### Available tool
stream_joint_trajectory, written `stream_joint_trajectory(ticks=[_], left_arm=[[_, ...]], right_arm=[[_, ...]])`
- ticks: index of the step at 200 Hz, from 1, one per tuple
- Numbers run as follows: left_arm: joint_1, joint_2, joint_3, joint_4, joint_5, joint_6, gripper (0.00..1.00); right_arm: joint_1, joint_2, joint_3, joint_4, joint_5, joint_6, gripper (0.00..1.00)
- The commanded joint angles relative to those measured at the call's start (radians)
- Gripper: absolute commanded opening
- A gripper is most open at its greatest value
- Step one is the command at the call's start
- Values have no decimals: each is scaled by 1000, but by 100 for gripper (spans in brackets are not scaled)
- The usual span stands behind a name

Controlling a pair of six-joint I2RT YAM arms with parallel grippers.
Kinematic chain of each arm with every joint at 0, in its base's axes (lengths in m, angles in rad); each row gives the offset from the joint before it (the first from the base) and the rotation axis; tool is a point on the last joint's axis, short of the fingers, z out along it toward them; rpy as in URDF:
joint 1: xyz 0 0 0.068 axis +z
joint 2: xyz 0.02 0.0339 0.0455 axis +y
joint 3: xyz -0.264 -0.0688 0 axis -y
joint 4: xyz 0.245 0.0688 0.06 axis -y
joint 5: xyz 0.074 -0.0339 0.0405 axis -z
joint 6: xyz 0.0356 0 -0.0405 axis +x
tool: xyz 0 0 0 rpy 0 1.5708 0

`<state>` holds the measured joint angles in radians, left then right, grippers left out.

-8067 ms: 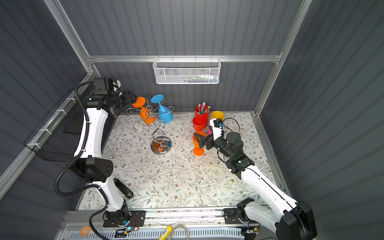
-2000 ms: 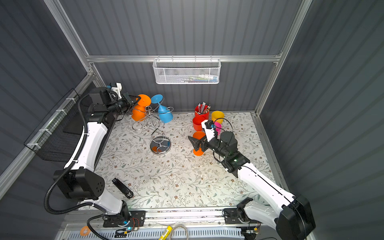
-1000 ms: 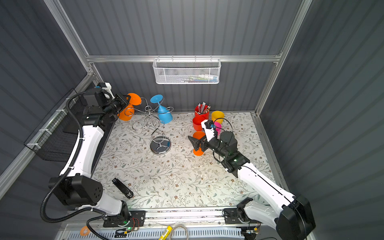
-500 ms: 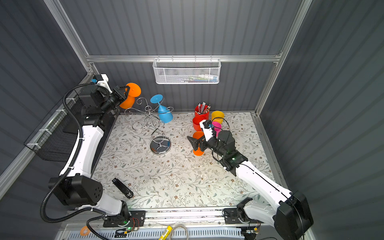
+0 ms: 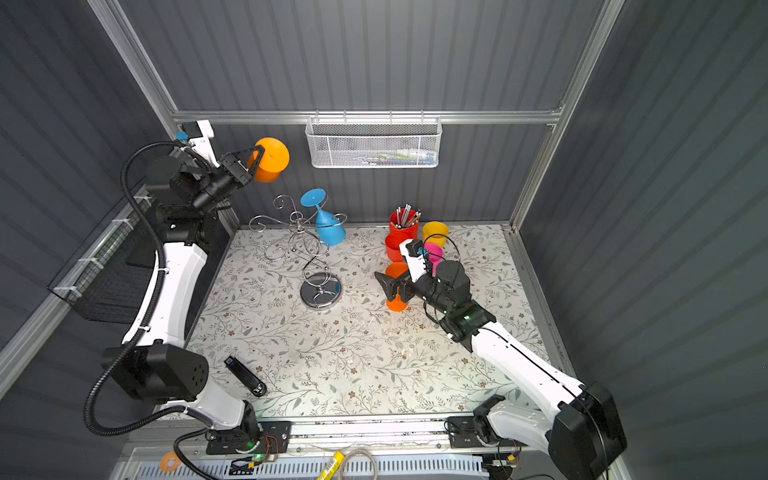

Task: Take the wine glass off the wine glass rack
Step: 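Carry the orange glass with the left gripper toward the standing glasses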

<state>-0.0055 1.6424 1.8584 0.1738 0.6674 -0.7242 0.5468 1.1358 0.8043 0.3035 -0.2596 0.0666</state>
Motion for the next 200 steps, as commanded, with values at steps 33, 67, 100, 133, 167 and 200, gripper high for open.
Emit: stream_joint_trajectory(ticks=[33, 67, 100, 133, 167, 200], left_arm=[[-177, 73, 208, -75, 147, 53, 0], [-271, 13, 80, -56, 198, 85, 0], [-356, -85, -94, -91, 209, 197, 0], [-438, -184, -253, -124, 196, 319, 0], [-531, -256, -370, -209, 145, 497, 0], [-643, -330, -513, -225, 22, 659, 0]], right_arm=[[2, -99, 80, -101, 84, 80, 99], [-12, -143, 139, -237, 194, 170, 99], [-54, -208, 139, -350, 281, 279, 99], [-149, -295, 134, -446, 279, 444, 99], [-221, -353, 118, -477, 195, 595, 99], [-226, -346, 121, -521, 141, 663, 99]])
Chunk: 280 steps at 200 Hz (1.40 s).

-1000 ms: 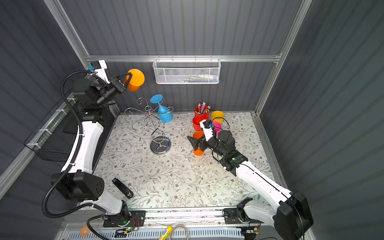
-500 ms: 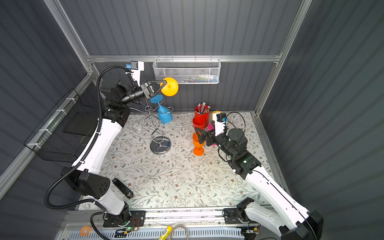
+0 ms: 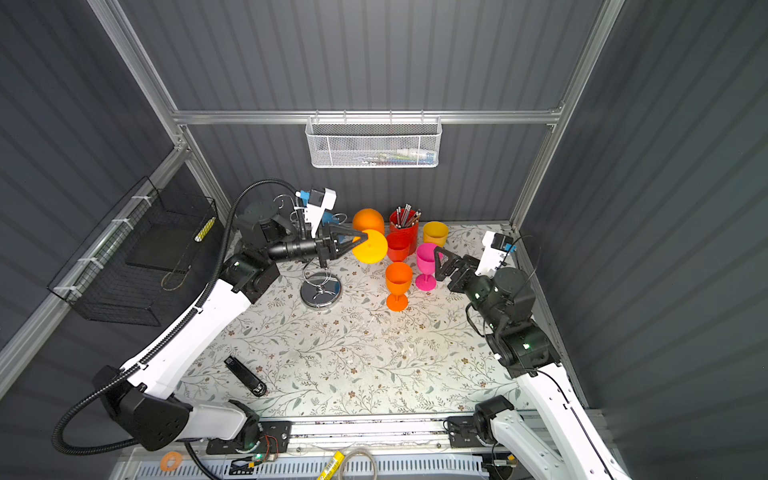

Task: Take the wine glass off the wine glass rack
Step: 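Carry the orange glass with the left gripper toward the standing glasses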

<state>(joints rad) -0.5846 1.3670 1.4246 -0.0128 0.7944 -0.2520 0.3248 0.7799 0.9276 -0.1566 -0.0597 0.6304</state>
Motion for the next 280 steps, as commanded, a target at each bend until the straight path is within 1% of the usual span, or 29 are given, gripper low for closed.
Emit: stream_joint_trajectory(ticks=[1, 33, 44, 50, 53, 63, 70, 77, 88, 102, 122, 138, 173, 184, 200, 209, 212, 227, 255, 280], left_arm=[[-68, -57, -83, -40, -112, 192, 0], [-195, -113, -185, -30, -346, 354, 0], [-238, -124, -220, -4, -430, 398, 0], [-258, -127, -241, 12, -456, 421, 0], [-266, -128, -251, 22, -496, 432, 0], [-299, -131, -286, 58, -551, 468, 0], [-319, -132, -311, 87, -588, 497, 0], [-333, -129, -332, 114, -618, 517, 0], [-347, -122, -357, 156, -646, 535, 0], [-383, -116, -380, 195, -696, 578, 0], [-462, -98, -402, 232, -824, 696, 0], [-514, -77, -409, 254, -909, 768, 0], [-603, -35, -436, 336, -1064, 912, 0], [-618, -25, -442, 363, -1098, 945, 0], [-629, -7, -449, 395, -1137, 980, 0], [-634, 2, -458, 429, -1160, 1005, 0], [-636, 7, -461, 437, -1169, 1014, 0], [-642, 30, -467, 489, -1208, 1052, 0], [-656, 73, -472, 573, -1253, 1124, 0], [-671, 101, -477, 632, -1266, 1167, 0]], right_arm=[[-5, 10, -3, -63, -60, 101, 99], [-6, 9, -17, -89, -105, 166, 99], [-7, 10, -23, -104, -110, 192, 99], [-7, 13, -25, -115, -112, 207, 99], [-9, 14, -26, -117, -113, 215, 99], [-10, 19, -30, -132, -121, 237, 99], [-14, 24, -32, -139, -129, 255, 96], [-15, 28, -35, -147, -137, 272, 91], [-18, 32, -42, -152, -150, 297, 85], [-20, 30, -56, -150, -168, 325, 83], [-21, 26, -67, -150, -194, 354, 79], [-21, 20, -69, -156, -210, 373, 76], [-21, 4, -79, -154, -246, 422, 70], [-21, 0, -84, -154, -261, 434, 69], [-21, -9, -99, -153, -267, 459, 64], [-21, -17, -110, -153, -266, 474, 63], [-21, -20, -115, -151, -299, 479, 63], [-21, -32, -132, -147, -314, 497, 61], [-20, -45, -142, -154, -329, 513, 60], [-18, -51, -147, -155, -332, 520, 60]])
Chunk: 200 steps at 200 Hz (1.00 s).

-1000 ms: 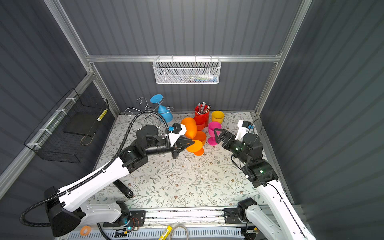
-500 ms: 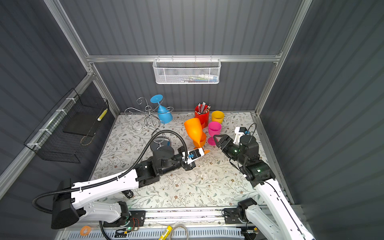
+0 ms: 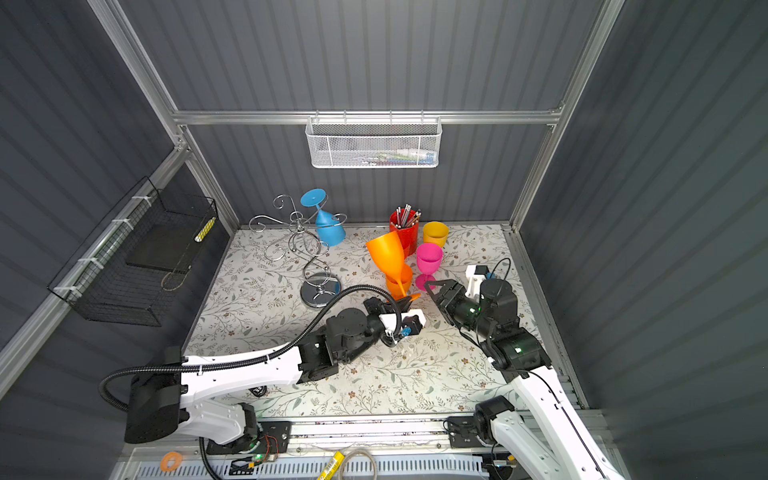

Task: Take the wine glass off the wine glass rack
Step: 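Carry the orange glass with the left gripper toward the standing glasses, then lower the orange glass with the left gripper beside the other orange glass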

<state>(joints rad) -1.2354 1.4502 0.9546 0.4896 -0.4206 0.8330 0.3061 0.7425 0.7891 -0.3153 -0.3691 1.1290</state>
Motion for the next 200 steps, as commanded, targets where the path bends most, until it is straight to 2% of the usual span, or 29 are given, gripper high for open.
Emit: stream_joint_trajectory(ticks=[1, 64, 127, 144, 169, 200], left_arm=[[-21, 20, -7, 131, -52, 84, 0], [-74, 108, -3, 285, -107, 215, 0], [-87, 148, -1, 386, -124, 239, 0], [-91, 154, -9, 432, -124, 255, 0], [-92, 166, -4, 458, -120, 257, 0], [-91, 194, 14, 480, -126, 269, 0]], right_arm=[[1, -13, -8, 4, -23, 22, 59], [1, -7, -10, 18, -47, 34, 51], [2, -19, -23, 18, -26, 33, 30], [3, -16, -27, 23, -16, 33, 27], [4, -3, -37, 43, -17, 40, 18], [4, 2, -52, 66, -22, 53, 0]])
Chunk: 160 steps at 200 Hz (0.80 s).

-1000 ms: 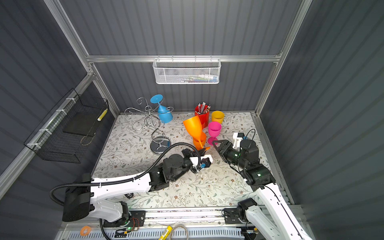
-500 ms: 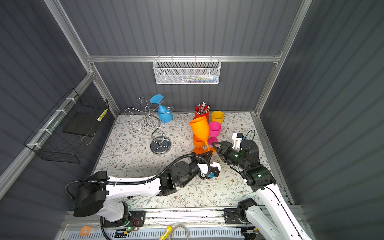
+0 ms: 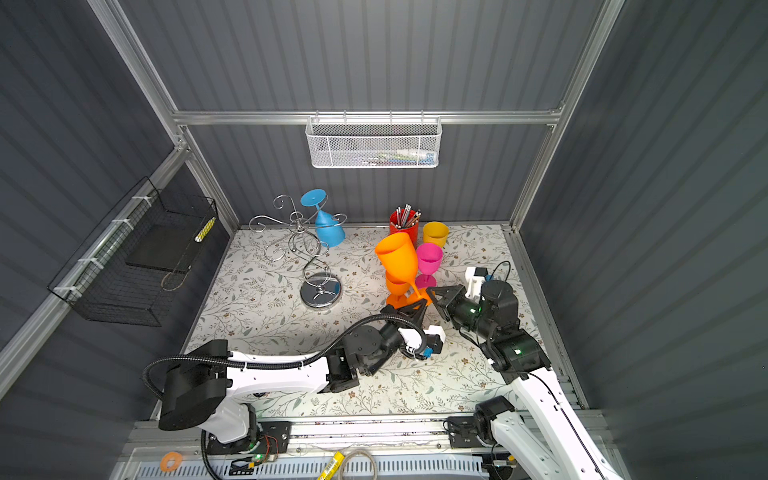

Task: Take the wine glass off the wine glass rack
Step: 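Lower the orange glass with the left gripper beside the other orange glass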

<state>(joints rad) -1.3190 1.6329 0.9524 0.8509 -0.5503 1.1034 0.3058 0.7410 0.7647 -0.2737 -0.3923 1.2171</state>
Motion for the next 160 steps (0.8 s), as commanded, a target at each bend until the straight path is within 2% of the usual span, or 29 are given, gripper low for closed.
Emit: stream_joint_trajectory(ticks=[1, 86, 100, 126, 145, 160], left_arm=[[-8, 12, 17, 119, 3, -1, 0], [-8, 19, 44, 122, -40, -28, 2], [-8, 11, 42, 115, -44, -39, 12], [-8, -9, 43, 72, -51, -65, 45], [-9, -31, 42, 26, -56, -86, 55], [-8, -53, 38, -13, -55, -107, 60]], right_arm=[[4, 3, -28, 24, 2, -35, 0], [4, -31, -48, 46, 22, -30, 0], [4, -32, -56, 54, 26, -27, 0], [4, -35, -64, 74, 31, -18, 0], [4, -38, -70, 88, 38, -12, 0], [4, -40, -73, 97, 44, -10, 0]])
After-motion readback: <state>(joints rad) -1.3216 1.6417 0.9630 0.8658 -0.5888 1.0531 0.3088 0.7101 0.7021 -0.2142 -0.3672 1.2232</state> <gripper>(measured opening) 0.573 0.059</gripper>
